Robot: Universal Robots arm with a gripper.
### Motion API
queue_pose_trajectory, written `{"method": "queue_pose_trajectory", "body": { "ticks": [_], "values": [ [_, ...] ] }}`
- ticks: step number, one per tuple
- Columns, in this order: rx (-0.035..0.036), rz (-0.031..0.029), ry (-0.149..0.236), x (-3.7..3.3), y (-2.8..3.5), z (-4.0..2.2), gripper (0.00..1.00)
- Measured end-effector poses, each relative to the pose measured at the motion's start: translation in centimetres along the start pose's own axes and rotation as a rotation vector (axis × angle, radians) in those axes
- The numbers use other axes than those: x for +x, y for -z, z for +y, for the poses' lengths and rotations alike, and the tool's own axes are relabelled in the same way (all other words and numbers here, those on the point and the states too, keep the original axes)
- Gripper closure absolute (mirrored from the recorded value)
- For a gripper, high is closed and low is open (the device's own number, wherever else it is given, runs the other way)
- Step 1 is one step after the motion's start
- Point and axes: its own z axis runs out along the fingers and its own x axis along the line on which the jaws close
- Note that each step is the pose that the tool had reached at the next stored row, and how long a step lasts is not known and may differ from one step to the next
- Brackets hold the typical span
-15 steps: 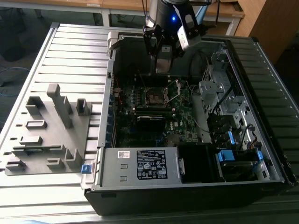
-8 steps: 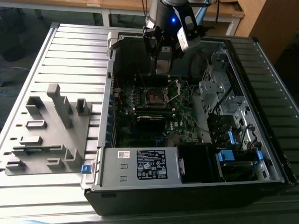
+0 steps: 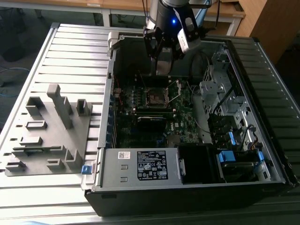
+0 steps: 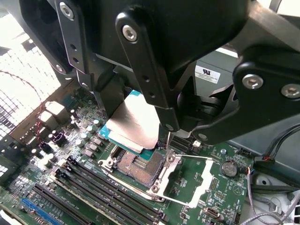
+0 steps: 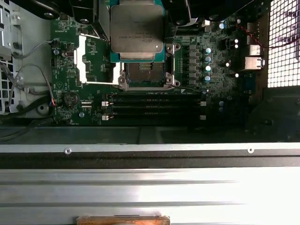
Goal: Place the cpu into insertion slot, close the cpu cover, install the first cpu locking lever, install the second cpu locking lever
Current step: 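Place the cpu into insertion slot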
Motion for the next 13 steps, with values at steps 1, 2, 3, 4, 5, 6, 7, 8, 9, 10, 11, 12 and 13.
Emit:
{"method": "queue_pose_trajectory", "body": {
  "ticks": [1,2,3,4,5,6,7,8,9,10,11,12,13],
  "values": [
    [0.0,0.0,0.0,0.0,-0.07,-0.01,0.46],
    [0.0,0.0,0.0,0.0,-0.13,-0.01,0.46],
    [0.0,0.0,0.0,0.0,-0.18,-0.02,0.46],
    [0.0003,0.0001,0.0,0.0,-0.2,-0.02,0.46],
    [0.0003,0.0002,0.0,0.0,-0.2,-0.02,0.46],
    [0.0004,0.0001,0.0,0.0,-0.2,-0.02,0.46],
    [0.0002,0.0001,0.0,0.0,-0.21,-0.02,0.46],
    [0.0001,0.0,0.0,0.0,-0.21,-0.02,0.46],
    [0.0001,0.0,0.0,0.0,-0.22,-0.02,0.46],
    [0.0,0.0,0.0,0.0,-0.24,-0.02,0.46],
    [-0.0003,-0.0001,0.0,0.0,-0.29,-0.02,0.46],
    [-0.0002,-0.0001,0.0,0.0,-0.34,-0.03,0.46],
    [0.0,0.0,0.0,0.0,-0.39,-0.04,0.46]
  ]
}}
